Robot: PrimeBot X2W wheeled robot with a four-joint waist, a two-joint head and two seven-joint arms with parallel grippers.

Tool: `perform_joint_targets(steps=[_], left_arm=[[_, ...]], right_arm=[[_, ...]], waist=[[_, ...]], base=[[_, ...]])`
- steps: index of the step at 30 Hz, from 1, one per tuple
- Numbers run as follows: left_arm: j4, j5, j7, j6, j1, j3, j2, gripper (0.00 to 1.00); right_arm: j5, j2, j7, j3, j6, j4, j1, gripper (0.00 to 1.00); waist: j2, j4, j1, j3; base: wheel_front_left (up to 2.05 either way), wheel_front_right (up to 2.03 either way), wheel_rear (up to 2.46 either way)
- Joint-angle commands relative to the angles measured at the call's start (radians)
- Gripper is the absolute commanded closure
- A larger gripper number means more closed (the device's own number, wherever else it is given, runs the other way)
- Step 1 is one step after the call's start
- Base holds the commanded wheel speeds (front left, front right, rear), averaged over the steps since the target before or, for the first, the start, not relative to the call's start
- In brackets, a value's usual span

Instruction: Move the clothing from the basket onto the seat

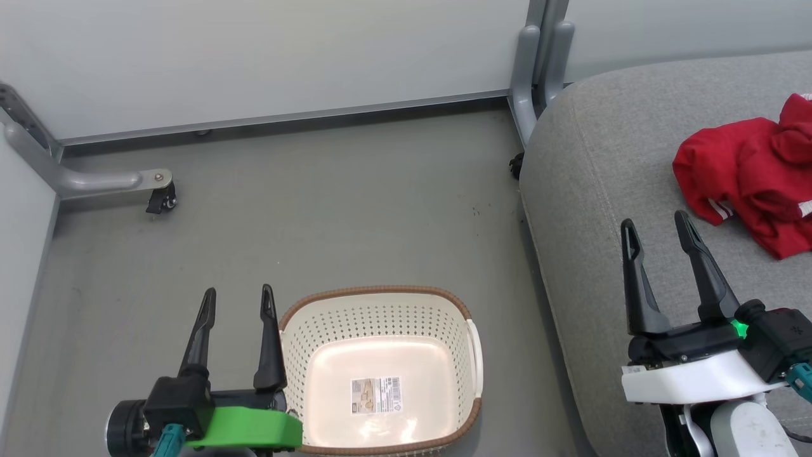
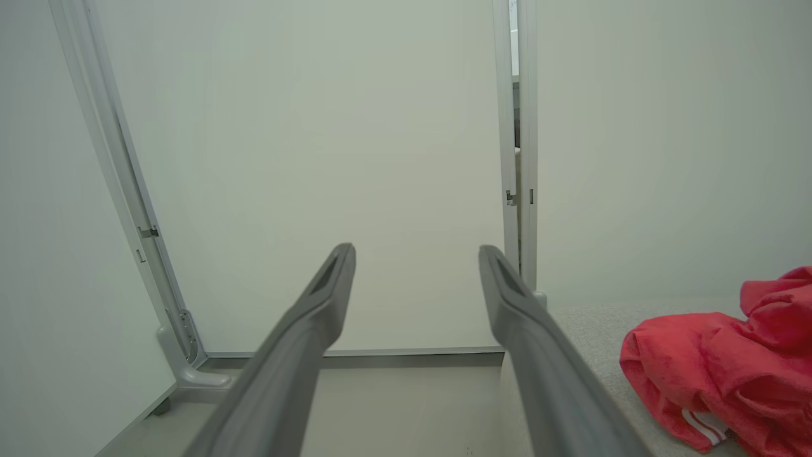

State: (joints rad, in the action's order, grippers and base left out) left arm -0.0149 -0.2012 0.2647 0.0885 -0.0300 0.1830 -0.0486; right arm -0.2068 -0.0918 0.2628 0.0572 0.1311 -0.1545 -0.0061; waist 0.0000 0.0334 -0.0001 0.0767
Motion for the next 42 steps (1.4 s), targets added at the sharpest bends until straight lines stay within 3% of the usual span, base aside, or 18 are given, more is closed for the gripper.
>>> perform_joint_targets(steps=[1, 11, 27, 28, 32, 42], left_arm=[[0.002, -0.002, -0.001, 0.004, -0.005, -0.007, -0.004, 0.00], [0.006, -0.017, -0.001, 0.011, -0.022, -0.015, -0.004, 0.00], [-0.001, -0.026, -0.001, -0.014, -0.021, -0.028, -0.004, 0.00], [-0.002, -0.031, 0.000, -0.011, -0.006, -0.023, 0.000, 1.00], [-0.036, -0.037, 0.000, -0.011, -0.007, -0.018, 0.001, 1.00], [-0.054, -0.238, -0.036, -0.036, 0.008, -0.038, -0.013, 1.00]], right_arm=[[0.006, -0.002, 0.003, 0.002, -0.001, 0.004, 0.006, 0.00], [0.007, -0.008, 0.003, 0.010, -0.001, 0.025, 0.024, 0.00], [-0.010, -0.003, 0.003, -0.011, -0.001, 0.052, 0.024, 0.00], [-0.004, -0.004, 0.000, -0.010, 0.000, 0.052, 0.021, 1.00], [-0.008, 0.005, -0.002, -0.007, 0.000, 0.087, 0.027, 1.00], [-0.210, -0.003, -0.039, -0.013, 0.000, 0.125, 0.011, 1.00]], waist=[[0.0000, -0.001, 0.0001, -0.001], [0.0000, -0.005, 0.0001, -0.004], [0.0000, -0.003, 0.0001, 0.000], [0.0000, -0.003, 0.0001, 0.000], [0.0000, -0.003, 0.0001, 0.000], [0.0000, -0.005, 0.0001, -0.005]], base=[[0.00, 0.00, 0.00], [0.00, 0.00, 0.00], [0.00, 0.00, 0.00], [0.00, 0.00, 0.00], [0.00, 0.00, 0.00], [0.00, 0.00, 0.00]])
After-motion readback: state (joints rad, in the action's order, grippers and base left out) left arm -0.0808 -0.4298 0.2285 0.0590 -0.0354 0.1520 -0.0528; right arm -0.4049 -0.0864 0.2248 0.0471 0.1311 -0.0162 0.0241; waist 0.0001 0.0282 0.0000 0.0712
